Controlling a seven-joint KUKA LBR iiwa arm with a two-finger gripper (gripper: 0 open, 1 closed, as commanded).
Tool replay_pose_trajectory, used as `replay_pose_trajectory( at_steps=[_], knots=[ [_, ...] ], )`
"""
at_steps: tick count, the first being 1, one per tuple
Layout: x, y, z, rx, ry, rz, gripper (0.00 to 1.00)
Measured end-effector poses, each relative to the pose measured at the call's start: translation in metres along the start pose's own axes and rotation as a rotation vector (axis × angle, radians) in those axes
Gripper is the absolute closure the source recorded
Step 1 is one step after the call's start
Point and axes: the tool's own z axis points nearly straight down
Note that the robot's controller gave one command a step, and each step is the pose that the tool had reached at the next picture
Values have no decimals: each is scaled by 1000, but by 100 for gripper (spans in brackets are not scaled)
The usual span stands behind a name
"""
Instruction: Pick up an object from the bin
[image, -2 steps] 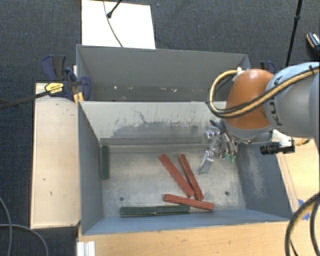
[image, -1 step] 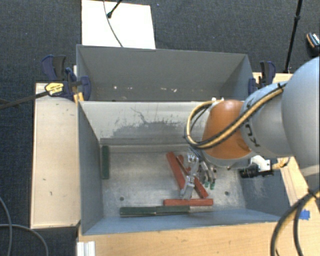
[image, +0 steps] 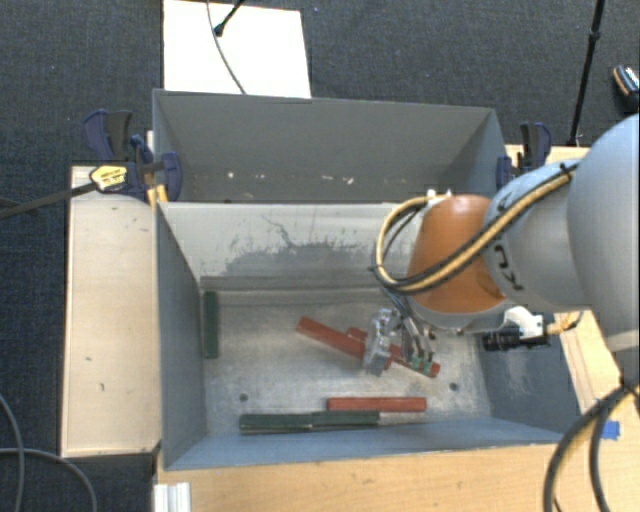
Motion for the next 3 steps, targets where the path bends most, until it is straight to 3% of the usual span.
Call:
replay_pose_trajectory(
  at_steps=[1, 2, 3],
  knots=[
    [1, -1, 2, 2, 4, -1, 0],
    [0, 0, 0, 0, -2, -1, 100],
    [2, -1, 3, 2, 4, -2, 0]
  ],
)
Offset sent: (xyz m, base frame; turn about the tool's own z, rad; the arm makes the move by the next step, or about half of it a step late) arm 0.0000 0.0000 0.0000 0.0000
